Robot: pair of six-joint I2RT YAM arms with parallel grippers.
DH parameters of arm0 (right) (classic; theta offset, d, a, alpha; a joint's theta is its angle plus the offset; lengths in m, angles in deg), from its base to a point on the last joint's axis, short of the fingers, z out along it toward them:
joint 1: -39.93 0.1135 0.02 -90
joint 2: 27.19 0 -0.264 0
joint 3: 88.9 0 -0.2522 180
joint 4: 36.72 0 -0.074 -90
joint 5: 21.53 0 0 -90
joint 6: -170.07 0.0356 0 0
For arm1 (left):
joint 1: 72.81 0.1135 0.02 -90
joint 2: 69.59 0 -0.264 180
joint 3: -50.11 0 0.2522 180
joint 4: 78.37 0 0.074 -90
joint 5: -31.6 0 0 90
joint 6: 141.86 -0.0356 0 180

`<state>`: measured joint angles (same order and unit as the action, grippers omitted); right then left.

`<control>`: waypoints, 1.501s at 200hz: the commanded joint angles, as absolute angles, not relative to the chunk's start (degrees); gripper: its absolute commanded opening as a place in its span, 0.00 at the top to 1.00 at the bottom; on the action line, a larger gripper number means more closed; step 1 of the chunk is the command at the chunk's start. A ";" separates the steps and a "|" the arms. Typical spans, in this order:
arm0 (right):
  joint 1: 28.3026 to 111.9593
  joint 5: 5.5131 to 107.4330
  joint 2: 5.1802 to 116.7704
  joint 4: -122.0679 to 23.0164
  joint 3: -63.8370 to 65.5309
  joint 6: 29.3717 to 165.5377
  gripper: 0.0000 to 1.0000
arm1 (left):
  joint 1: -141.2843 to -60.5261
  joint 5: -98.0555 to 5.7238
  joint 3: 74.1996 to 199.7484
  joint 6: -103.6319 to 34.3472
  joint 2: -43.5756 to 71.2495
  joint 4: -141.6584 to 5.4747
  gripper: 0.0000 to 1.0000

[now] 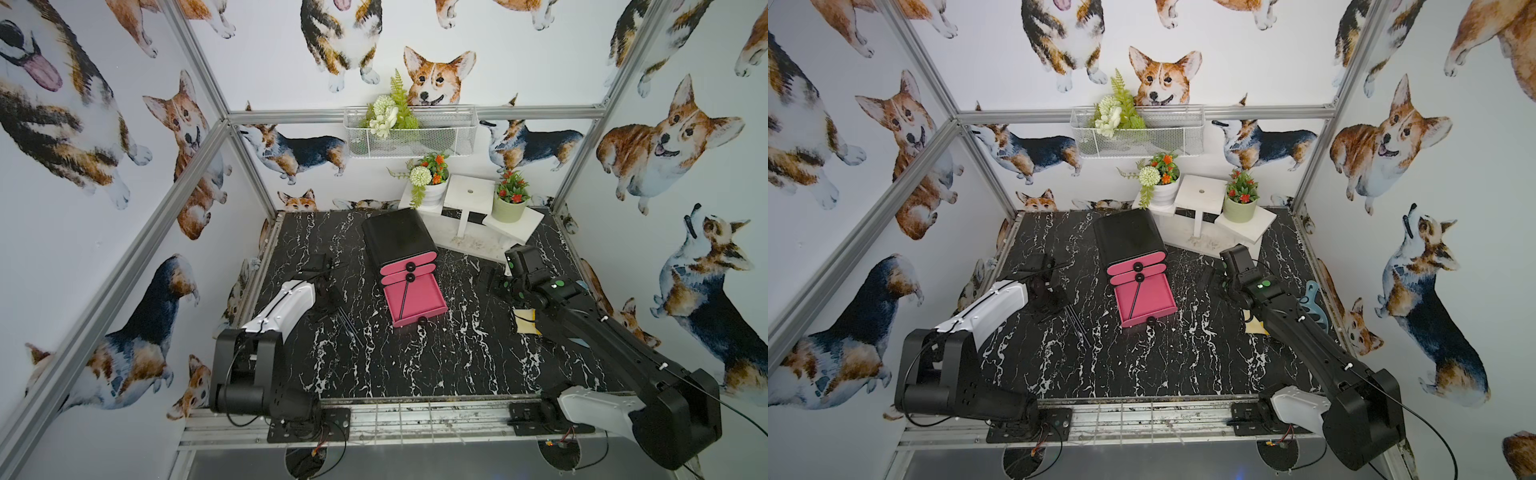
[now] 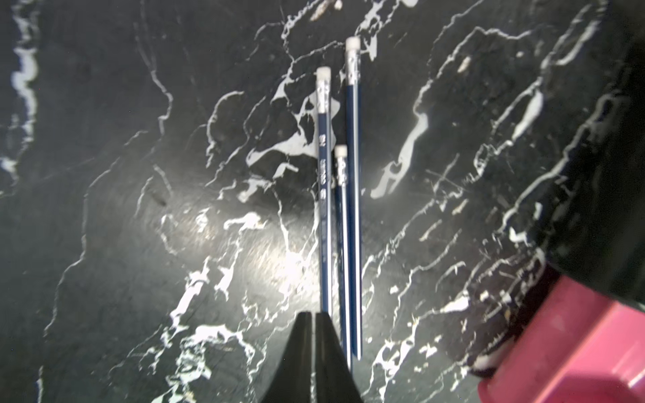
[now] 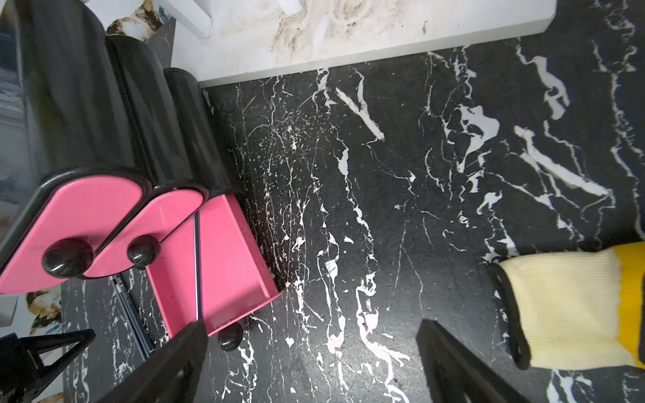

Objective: Please place the pencils in the drawer according to their color
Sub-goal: Pick up the pencil from the center of the board.

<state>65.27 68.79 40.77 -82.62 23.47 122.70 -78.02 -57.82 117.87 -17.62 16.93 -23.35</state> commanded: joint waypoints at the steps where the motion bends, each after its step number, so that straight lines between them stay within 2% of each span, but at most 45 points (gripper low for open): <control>1: 65.18 72.87 42.26 -85.19 22.14 124.43 0.00 | -77.99 -57.18 120.22 -15.93 21.87 -19.88 0.90; 29: 65.16 76.21 42.29 -86.59 21.13 125.29 0.00 | -78.43 -56.76 119.73 -14.69 23.77 -22.19 0.84; 67: 65.15 82.74 37.43 -84.09 24.64 127.65 0.00 | -78.43 -56.59 119.38 -13.48 24.67 -24.03 0.68; 89: 65.00 85.03 35.59 -86.13 24.71 130.72 0.00 | -78.48 -56.96 119.15 -12.80 24.73 -24.61 0.68; 147: 63.52 77.75 33.71 -77.71 30.26 125.01 0.00 | -78.61 -56.44 118.45 -12.49 25.21 -25.84 0.68; 201: 63.18 81.14 33.46 -81.28 29.55 122.32 0.01 | -78.96 -56.28 118.98 -12.84 27.06 -26.05 0.68; 235: 62.96 82.30 33.44 -83.85 28.21 122.27 0.00 | -79.05 -57.47 119.04 -13.32 27.95 -24.50 0.70; 300: 62.98 83.33 32.96 -87.87 24.16 120.22 0.00 | -78.98 -58.88 118.47 -17.66 27.55 -21.96 0.94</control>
